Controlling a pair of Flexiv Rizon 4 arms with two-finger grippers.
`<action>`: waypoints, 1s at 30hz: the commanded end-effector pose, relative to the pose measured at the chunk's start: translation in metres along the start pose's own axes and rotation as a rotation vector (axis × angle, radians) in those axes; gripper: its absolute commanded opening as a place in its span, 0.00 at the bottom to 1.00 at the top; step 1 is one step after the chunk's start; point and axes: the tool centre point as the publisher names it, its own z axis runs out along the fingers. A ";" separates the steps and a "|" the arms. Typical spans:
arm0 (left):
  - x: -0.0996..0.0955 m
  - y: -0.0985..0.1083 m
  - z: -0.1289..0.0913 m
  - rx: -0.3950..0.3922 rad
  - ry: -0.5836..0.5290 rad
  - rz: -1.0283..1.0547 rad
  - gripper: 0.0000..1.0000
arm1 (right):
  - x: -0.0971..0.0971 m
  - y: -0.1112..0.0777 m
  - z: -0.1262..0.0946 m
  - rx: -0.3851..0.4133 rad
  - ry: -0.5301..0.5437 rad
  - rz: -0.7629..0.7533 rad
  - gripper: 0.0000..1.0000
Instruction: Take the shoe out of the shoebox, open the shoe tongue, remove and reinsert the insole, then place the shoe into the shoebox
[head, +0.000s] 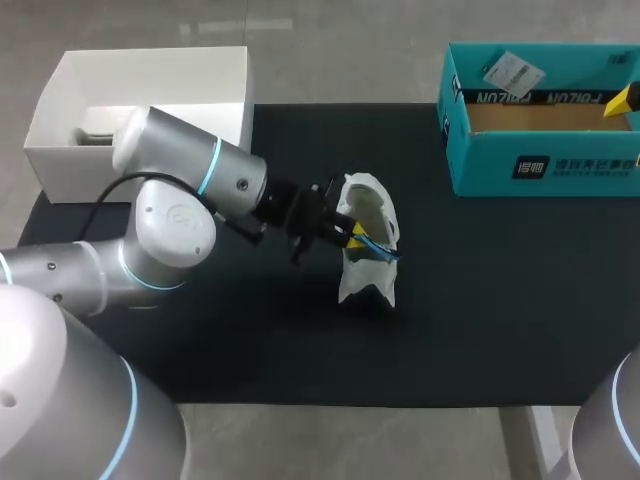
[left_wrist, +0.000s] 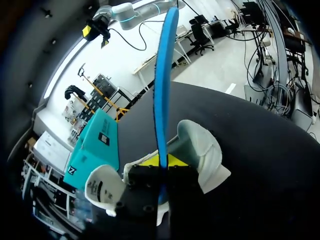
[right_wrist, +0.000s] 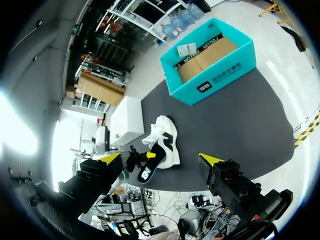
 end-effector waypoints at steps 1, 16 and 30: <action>0.002 0.012 0.008 -0.018 0.001 0.006 0.00 | 0.000 0.000 0.000 0.001 -0.003 0.002 1.00; 0.002 0.017 -0.002 -0.021 -0.026 -0.023 0.39 | 0.000 0.000 0.000 0.001 -0.003 0.002 1.00; -0.002 -0.014 -0.013 0.027 -0.032 0.024 0.23 | 0.000 0.000 0.000 0.001 -0.003 0.002 1.00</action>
